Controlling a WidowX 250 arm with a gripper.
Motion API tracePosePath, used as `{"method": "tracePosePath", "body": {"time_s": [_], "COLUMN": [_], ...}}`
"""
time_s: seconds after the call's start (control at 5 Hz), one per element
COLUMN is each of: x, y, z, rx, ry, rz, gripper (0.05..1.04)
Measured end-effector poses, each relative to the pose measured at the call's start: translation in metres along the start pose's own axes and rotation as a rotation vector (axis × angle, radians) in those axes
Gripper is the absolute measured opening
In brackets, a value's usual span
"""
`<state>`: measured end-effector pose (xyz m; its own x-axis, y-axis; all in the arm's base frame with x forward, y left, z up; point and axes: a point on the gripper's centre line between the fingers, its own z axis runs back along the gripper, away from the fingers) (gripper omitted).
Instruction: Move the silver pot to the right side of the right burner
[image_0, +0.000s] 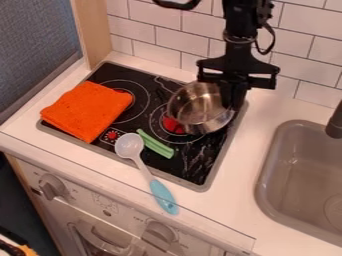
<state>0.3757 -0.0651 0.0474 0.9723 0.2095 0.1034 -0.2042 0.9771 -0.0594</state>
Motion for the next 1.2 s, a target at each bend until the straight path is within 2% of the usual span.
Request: {"method": "tracePosePath", "body": {"time_s": [0.2,0.6,0.8,1.0,1.2], "x": [0.0,-0.001,-0.003,-0.001,-0.002], "y": [0.002,0.007,0.009,0.013,0.011], "z": [0.0,0.001,0.001,0.015,0.049], "rx": [-0.009,-0.003,-0.003,-0.094,-0.128], "ry": [0.01,0.022,0.038,0.062,0.02], "rz": [0.016,0.048,0.062,0.107,0.082], "gripper": [0.28,0.839,1.008,1.004,1.0]}}
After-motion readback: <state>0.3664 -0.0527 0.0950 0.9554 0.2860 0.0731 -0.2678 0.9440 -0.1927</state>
